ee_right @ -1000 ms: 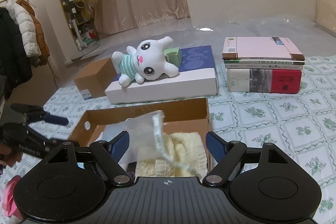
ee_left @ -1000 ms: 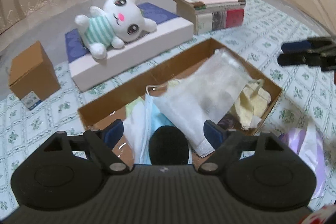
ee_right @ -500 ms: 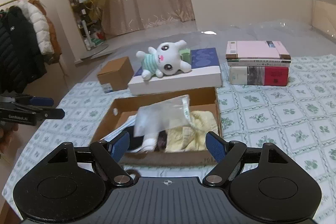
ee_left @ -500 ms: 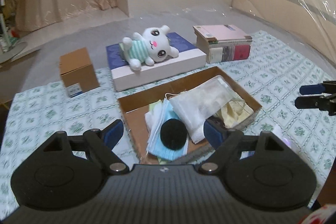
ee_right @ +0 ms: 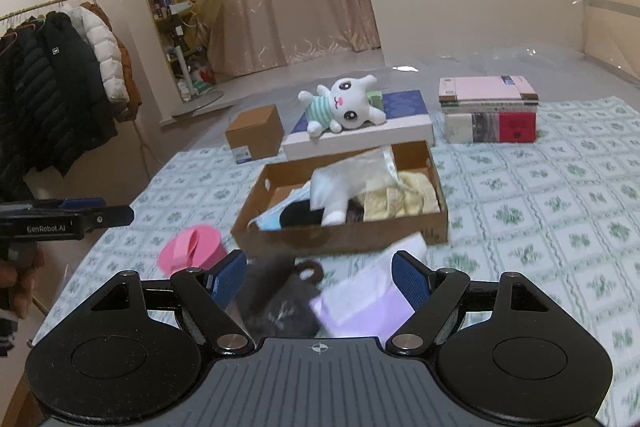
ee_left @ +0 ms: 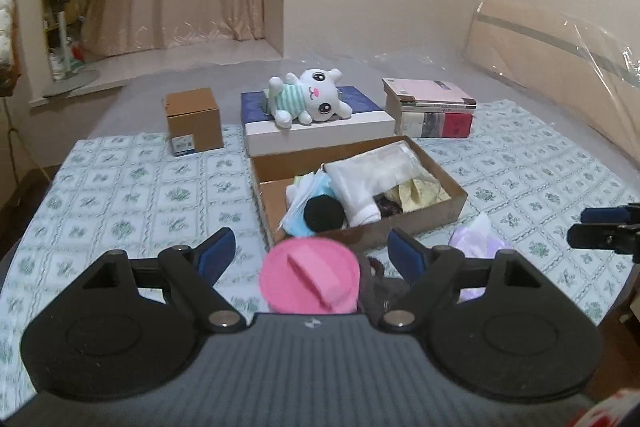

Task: Organize soft objects
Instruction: 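Move both grippers back toward the pink cup and tissue box, then grasp the dark grey cloth face mask with the right gripper and lift, then grasp the brown hair tie with the left gripper while the right gripper holds the mask, then carry the grey mask and hair tie over the box with both grippers, then lower both items into the box and open both grippers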

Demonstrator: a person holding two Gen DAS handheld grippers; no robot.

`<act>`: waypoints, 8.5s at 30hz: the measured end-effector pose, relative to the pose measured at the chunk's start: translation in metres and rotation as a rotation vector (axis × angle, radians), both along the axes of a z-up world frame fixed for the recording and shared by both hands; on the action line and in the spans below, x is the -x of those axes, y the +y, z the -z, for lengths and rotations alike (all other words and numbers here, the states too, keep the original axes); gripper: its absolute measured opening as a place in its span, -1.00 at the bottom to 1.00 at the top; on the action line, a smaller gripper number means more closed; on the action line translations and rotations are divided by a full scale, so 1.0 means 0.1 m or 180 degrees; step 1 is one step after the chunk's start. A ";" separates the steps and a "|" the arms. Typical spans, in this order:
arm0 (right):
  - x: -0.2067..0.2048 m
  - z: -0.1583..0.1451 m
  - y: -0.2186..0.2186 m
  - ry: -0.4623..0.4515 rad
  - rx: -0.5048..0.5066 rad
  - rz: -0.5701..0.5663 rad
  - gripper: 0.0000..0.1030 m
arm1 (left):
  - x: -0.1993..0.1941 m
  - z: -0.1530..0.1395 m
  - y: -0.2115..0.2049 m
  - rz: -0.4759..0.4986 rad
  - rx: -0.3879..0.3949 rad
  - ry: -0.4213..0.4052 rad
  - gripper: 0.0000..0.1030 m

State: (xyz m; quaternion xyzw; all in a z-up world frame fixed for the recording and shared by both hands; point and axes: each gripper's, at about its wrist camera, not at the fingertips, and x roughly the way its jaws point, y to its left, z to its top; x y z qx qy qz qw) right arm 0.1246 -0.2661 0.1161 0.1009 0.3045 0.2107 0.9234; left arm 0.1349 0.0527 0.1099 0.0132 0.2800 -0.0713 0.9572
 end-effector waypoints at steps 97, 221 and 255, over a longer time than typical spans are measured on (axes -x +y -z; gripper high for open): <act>-0.70 1.67 1.77 -0.0212 0.2349 -0.2406 0.62 | 0.11 1.47 0.14 0.0120 0.0040 0.0464 0.58; -2.20 0.15 0.44 -0.0250 0.0350 -0.0704 -0.89 | -1.77 0.04 -0.49 0.0746 -0.0321 0.0163 -0.93; -2.87 0.95 0.80 0.0756 0.0663 -0.1182 -0.06 | -2.85 0.89 -0.26 0.0914 -0.0378 0.1109 -0.40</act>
